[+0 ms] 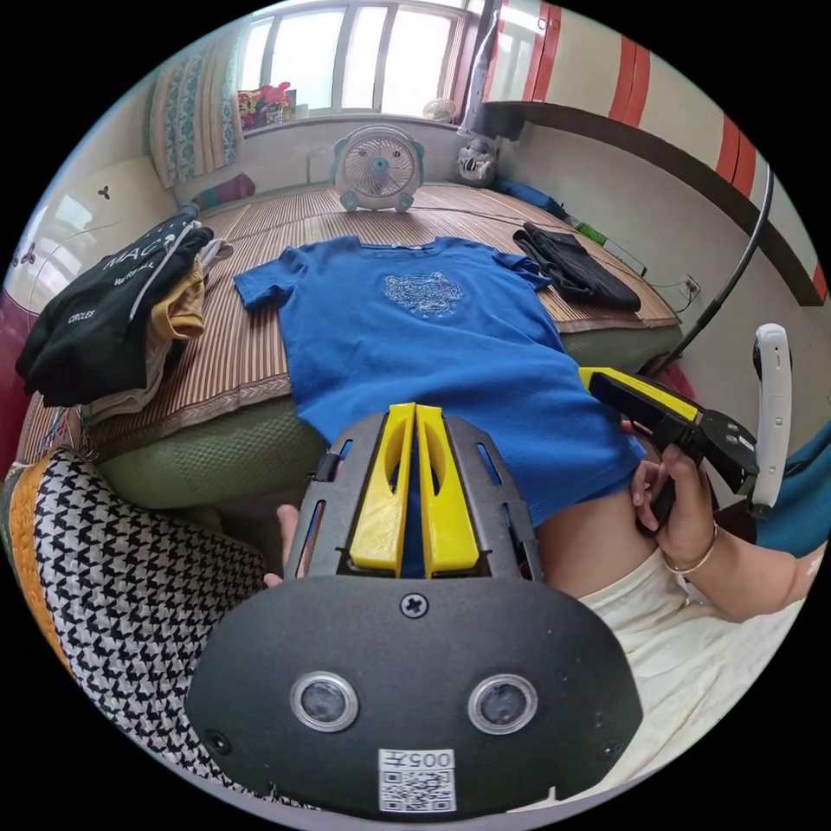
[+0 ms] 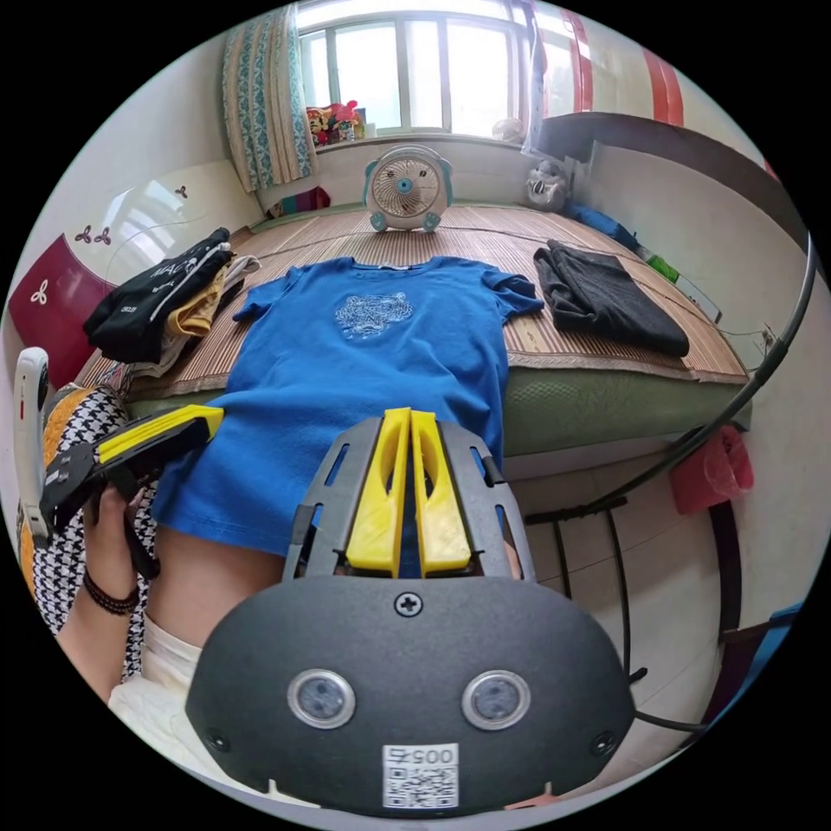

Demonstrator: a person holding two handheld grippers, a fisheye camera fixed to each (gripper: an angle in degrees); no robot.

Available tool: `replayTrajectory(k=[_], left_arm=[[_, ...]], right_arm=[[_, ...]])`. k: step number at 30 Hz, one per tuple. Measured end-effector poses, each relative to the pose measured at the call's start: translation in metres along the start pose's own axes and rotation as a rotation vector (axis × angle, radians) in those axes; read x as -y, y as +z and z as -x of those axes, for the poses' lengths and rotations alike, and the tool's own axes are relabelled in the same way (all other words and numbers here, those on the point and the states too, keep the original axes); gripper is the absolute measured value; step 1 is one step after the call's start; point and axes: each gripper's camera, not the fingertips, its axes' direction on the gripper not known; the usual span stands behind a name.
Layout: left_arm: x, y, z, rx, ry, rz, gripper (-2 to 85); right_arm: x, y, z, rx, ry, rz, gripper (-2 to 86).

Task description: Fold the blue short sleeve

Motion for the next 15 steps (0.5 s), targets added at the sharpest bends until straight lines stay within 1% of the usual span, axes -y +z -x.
replayTrajectory(k=[10, 15], left_arm=[[0.005, 0.013, 0.038, -0.169, -0.079, -0.002, -0.4], [0.009, 0.017, 0.038, -0.149, -0.07, 0.0, -0.4]], right_arm=[[0.004, 0.001, 0.004, 0.004, 0.001, 0.001, -1.5], [0.006, 0.002, 0.006, 0.0, -0.002, 0.002, -1.5]])
